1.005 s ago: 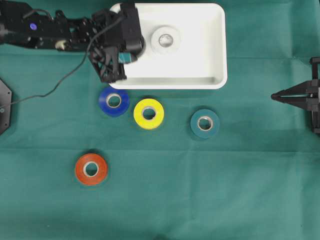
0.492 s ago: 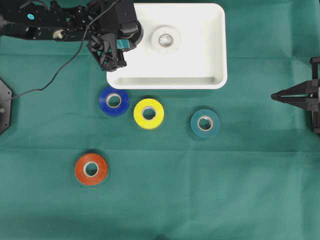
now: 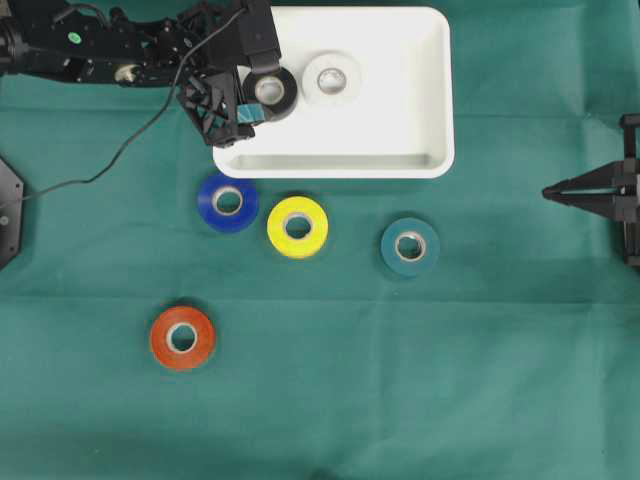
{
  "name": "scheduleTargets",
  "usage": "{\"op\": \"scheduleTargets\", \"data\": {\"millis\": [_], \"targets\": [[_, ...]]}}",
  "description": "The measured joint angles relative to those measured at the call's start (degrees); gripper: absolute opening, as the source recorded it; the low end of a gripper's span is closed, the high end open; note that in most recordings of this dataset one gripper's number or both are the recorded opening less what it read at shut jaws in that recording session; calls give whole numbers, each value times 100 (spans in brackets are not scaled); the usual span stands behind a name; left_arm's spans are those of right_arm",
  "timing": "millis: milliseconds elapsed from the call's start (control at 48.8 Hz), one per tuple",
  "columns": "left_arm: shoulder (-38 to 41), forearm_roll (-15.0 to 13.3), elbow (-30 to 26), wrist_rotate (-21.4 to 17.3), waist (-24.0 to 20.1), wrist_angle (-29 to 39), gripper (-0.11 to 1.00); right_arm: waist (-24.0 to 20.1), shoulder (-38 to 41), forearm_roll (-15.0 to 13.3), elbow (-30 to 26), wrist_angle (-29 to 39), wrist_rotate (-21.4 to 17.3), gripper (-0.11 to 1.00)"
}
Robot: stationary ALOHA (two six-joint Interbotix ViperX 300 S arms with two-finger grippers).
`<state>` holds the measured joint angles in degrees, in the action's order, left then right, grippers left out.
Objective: Put the tape into the white case with the left arm.
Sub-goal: 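Carry the black tape into the tray beside the white tape, then open the left gripper and retract it to the left edge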
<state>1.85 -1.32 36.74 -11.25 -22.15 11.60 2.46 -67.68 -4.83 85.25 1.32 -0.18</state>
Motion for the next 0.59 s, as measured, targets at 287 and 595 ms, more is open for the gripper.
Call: {"op": "scheduleTargets", "data": {"millis": [287,595], "targets": [[-123,0,105,26,-9,-9,92,0,0,0,0,0,0,-10],[-879,0,624,44,132,-9,92,0,9,0,0,0,9,-9]]}}
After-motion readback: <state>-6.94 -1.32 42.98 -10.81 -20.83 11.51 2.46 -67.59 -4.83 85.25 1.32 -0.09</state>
